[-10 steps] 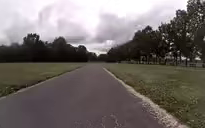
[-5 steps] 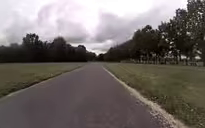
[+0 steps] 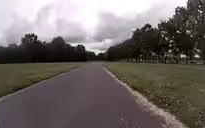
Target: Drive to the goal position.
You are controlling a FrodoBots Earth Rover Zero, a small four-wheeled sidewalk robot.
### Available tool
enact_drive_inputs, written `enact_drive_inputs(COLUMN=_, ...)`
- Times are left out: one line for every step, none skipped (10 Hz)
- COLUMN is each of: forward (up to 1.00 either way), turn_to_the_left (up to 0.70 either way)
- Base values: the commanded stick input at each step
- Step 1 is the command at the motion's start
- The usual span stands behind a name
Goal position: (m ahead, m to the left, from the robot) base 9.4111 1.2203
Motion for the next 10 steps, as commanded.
enact_drive_inputs(forward=0.70, turn_to_the_left=0.00)
enact_drive_inputs(forward=0.70, turn_to_the_left=0.00)
enact_drive_inputs(forward=0.70, turn_to_the_left=0.00)
enact_drive_inputs(forward=0.70, turn_to_the_left=0.00)
enact_drive_inputs(forward=0.70, turn_to_the_left=0.04)
enact_drive_inputs(forward=0.70, turn_to_the_left=0.14)
enact_drive_inputs(forward=0.70, turn_to_the_left=0.14)
enact_drive_inputs(forward=0.70, turn_to_the_left=0.14)
enact_drive_inputs(forward=0.70, turn_to_the_left=0.10)
enact_drive_inputs(forward=0.70, turn_to_the_left=0.00)
